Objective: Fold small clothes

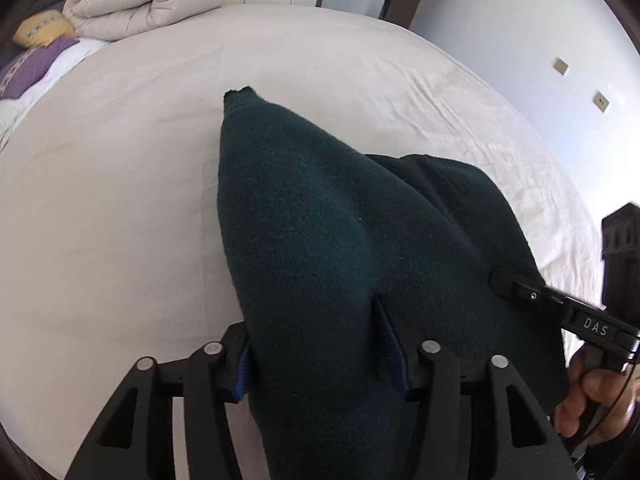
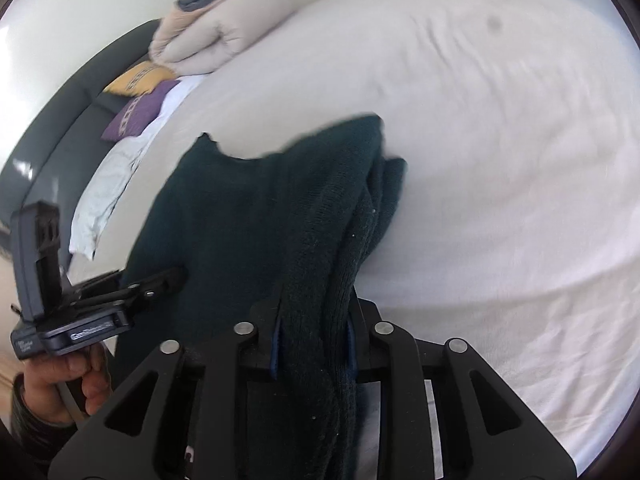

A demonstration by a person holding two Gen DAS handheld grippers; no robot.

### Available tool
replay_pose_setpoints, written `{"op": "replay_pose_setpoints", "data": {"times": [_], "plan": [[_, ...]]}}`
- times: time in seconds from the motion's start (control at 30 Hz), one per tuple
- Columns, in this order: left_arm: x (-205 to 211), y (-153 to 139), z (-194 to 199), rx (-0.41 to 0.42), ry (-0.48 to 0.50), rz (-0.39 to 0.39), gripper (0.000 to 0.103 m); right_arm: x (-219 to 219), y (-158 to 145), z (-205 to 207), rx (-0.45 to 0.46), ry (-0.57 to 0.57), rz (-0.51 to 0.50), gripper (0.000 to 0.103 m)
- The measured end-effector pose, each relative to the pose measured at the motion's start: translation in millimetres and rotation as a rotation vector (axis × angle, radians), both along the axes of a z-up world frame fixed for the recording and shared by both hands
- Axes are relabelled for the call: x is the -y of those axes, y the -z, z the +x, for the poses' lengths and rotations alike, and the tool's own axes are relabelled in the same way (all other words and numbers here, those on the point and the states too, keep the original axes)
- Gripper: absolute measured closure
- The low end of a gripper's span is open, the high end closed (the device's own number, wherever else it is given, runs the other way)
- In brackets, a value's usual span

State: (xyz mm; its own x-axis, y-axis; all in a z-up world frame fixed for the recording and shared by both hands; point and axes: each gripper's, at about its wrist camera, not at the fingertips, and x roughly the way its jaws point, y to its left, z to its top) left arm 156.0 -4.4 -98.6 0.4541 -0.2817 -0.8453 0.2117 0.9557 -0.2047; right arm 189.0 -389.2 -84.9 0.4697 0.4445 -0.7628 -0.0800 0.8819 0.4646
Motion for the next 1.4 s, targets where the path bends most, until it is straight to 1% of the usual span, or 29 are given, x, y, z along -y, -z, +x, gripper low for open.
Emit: {"op": "replay_pose_setpoints", "data": {"times": [0.03, 0.07, 0.1, 0.13, 0.2, 0.23, 0.33, 0.37, 0.4, 0.43, 0.53, 0.57, 0.63, 0.7, 0.77, 0.83, 0.87, 0.93, 0.97, 1.0, 1.03, 1.07, 1.1, 1.17, 1.23, 1.27, 1.3, 1.37, 1.4], "plan": [[0.6, 1.0, -0.2, 0.005, -0.004, 0.002, 0.038, 7.5, 8.9, 0.7, -0.006, 0.026, 0.051, 0.068], [-0.2, 3.0, -0.3, 0.012, -0.008, 0.005, 0.034, 10.5, 13.2, -0.2, -0.001, 0.036, 0.081, 0.068], [-1.9, 5.3, 2.4, 0.014, -0.019, 0.008, 0.026, 12.3, 16.9, 0.5, 0.004, 0.036, 0.103, 0.067], [-5.2, 8.9, 5.4, 0.006, -0.034, -0.005, 0.02, 13.6, 19.1, 2.0, 0.008, 0.032, 0.12, 0.067], [-12.0, 14.5, 9.3, -0.025, -0.059, -0.057, 0.018, 15.2, 21.7, 5.4, 0.011, 0.026, 0.141, 0.067], [-12.8, 15.2, 9.5, -0.027, -0.062, -0.062, 0.017, 16.1, 23.6, 6.2, 0.013, 0.024, 0.146, 0.066], [-13.5, 12.6, -0.1, -0.006, -0.062, -0.043, 0.017, 12.9, 25.1, 7.4, 0.008, 0.016, 0.154, 0.064], [-14.6, 10.0, -2.2, -0.001, -0.069, -0.042, 0.018, 13.7, 23.7, 7.6, -0.002, 0.024, 0.144, 0.062], [-15.9, 4.8, -5.9, 0.006, -0.083, -0.039, 0.021, 14.3, 18.5, 7.5, -0.01, 0.043, 0.12, 0.058], [-16.8, -0.5, -10.0, 0.018, -0.093, -0.032, 0.025, 22.3, 8.1, 8.5, -0.009, 0.063, 0.092, 0.054], [-19.8, -21.4, -24.2, 0.094, -0.126, 0.017, 0.026, 41.8, -20.3, -6.5, 0.049, 0.127, -0.025, 0.054], [-20.6, -28.5, -28.2, 0.121, -0.135, 0.029, 0.027, 49.1, -30.2, -13.5, 0.062, 0.15, -0.044, 0.054], [-19.7, -42.4, -36.5, 0.191, -0.143, 0.046, 0.027, 56.9, -48.0, -25.1, 0.09, 0.165, -0.012, 0.054], [-13.9, -49.3, -43.3, 0.245, -0.125, 0.06, 0.027, 52.1, -64.7, -35.9, 0.139, 0.117, 0.023, 0.054], [-6.1, -43.4, -43.4, 0.233, -0.09, 0.059, 0.027, 32.9, -74.3, -44.7, 0.175, 0.03, 0.031, 0.054], [0.4, -31.1, -45.5, 0.205, -0.071, 0.072, 0.027, 18.0, -72.2, -48.4, 0.178, -0.03, 0.051, 0.054], [4.3, -24.0, -45.4, 0.192, -0.06, 0.078, 0.027, 12.9, -66.8, -48.4, 0.162, -0.044, 0.045, 0.054], [6.1, -8.1, -48.5, 0.163, -0.055, 0.115, 0.026, 11.7, -54.0, -49.8, 0.121, -0.046, 0.026, 0.054], [4.8, -1.4, -50.5, 0.144, -0.052, 0.104, 0.025, 13.6, -45.6, -50.6, 0.099, -0.04, 0.014, 0.054], [-0.9, 2.5, -50.7, 0.131, -0.065, 0.065, 0.022, 15.4, -37.6, -50.0, 0.083, -0.037, 0.004, 0.057], [-6.9, 4.0, -50.4, 0.119, -0.079, 0.038, 0.021, 19.5, -28.4, -50.7, 0.069, -0.031, 0.003, 0.064], [-8.7, 4.1, -49.5, 0.11, -0.083, 0.028, 0.021, 22.9, -21.8, -52.6, 0.068, -0.021, 0.013, 0.067], [-8.4, 0.9, -49.7, 0.116, -0.082, 0.035, 0.022, 26.9, -18.8, -53.0, 0.071, -0.015, 0.023, 0.07], [-7.2, -11.3, -58.7, 0.157, -0.082, 0.075, 0.025, 33.5, -18.1, -54.5, 0.073, -0.006, 0.029, 0.07], [-10.9, -30.9, -71.2, 0.23, -0.095, 0.09, 0.026, 38.9, -22.9, -56.9, 0.089, 0.024, -0.016, 0.066], [-13.8, -43.1, -78.9, 0.279, -0.105, 0.094, 0.026, 44.6, -27.8, -58.4, 0.094, 0.049, -0.042, 0.066], [-16.0, -58.4, -89.3, 0.349, -0.12, 0.112, 0.024, 51.2, -33.4, -60.8, 0.103, 0.067, -0.04, 0.066], [-17.3, -87.7, -110.4, 0.489, -0.142, 0.165, 0.01, 59.8, -52.0, -70.3, 0.144, 0.096, -0.062, 0.064], [-17.6, -100.0, -117.7, 0.546, -0.153, 0.185, 0.0, 60.9, -65.5, -78.2, 0.194, 0.108, -0.11, 0.063]]}}
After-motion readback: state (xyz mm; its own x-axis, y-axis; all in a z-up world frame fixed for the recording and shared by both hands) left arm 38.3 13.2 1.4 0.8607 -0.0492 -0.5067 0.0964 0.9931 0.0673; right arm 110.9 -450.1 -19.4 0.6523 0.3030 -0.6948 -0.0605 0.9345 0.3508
